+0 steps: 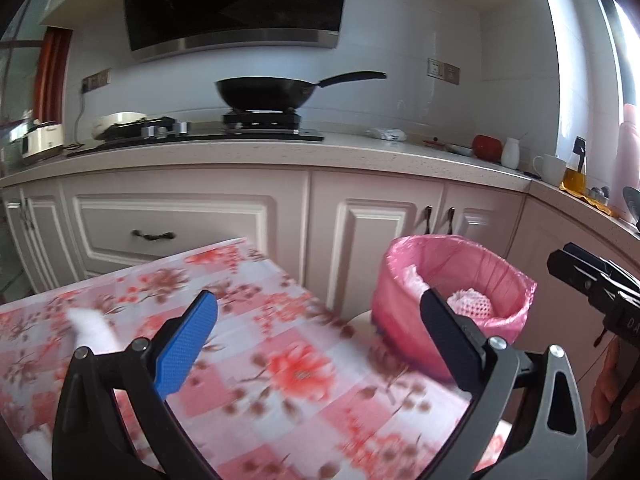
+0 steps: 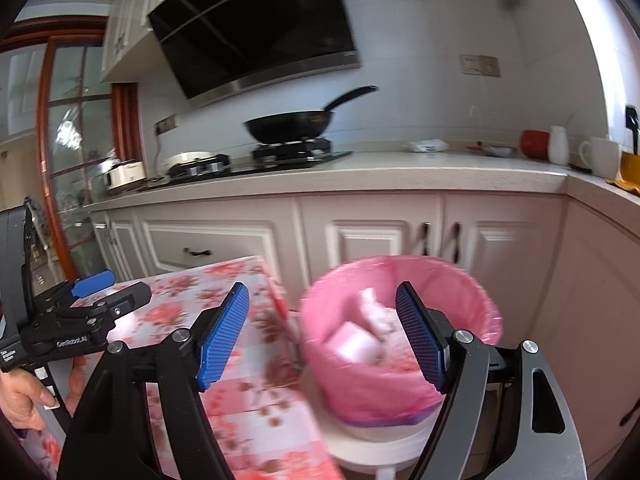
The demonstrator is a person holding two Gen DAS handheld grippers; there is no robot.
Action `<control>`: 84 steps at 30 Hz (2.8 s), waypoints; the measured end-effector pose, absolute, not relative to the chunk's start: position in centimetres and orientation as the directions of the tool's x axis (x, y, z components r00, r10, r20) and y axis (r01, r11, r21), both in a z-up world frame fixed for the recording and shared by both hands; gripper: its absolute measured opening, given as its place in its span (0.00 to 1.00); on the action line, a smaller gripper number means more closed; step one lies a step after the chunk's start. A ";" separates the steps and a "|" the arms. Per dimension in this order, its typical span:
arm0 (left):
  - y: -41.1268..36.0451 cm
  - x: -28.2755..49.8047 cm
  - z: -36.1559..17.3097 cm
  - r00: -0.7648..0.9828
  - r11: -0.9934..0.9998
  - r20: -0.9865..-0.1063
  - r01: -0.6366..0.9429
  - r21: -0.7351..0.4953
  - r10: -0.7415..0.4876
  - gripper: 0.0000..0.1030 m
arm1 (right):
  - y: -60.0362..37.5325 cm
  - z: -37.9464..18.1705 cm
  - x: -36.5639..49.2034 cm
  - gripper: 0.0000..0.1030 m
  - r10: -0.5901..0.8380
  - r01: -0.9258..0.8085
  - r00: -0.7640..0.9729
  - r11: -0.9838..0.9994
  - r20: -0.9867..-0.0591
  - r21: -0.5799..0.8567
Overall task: Collect trash
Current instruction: 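Move both open tools back over the table items, then grasp the white foam strip with the right tool while the left grasps the white tissue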
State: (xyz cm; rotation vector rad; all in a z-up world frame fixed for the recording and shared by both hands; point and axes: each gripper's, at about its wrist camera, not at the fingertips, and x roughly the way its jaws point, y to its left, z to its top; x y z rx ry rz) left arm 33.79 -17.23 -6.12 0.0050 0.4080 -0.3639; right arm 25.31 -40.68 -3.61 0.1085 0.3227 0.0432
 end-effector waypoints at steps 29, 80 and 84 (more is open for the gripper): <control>11.0 24.8 -12.9 0.811 0.985 -0.576 -0.163 -0.058 0.101 0.95 | -14.5 -7.8 28.1 0.78 0.386 -0.390 0.785 0.915 -0.485 0.098; 15.8 29.0 -13.9 0.788 0.980 -0.607 -0.187 -0.072 0.106 0.36 | -1.4 -14.0 42.5 0.50 0.330 -0.422 0.613 0.905 -0.718 0.056; 15.2 28.2 -13.0 0.805 0.979 -0.582 -0.192 -0.073 0.115 0.37 | -3.2 -12.3 40.2 0.50 0.364 -0.412 0.631 0.906 -0.685 0.101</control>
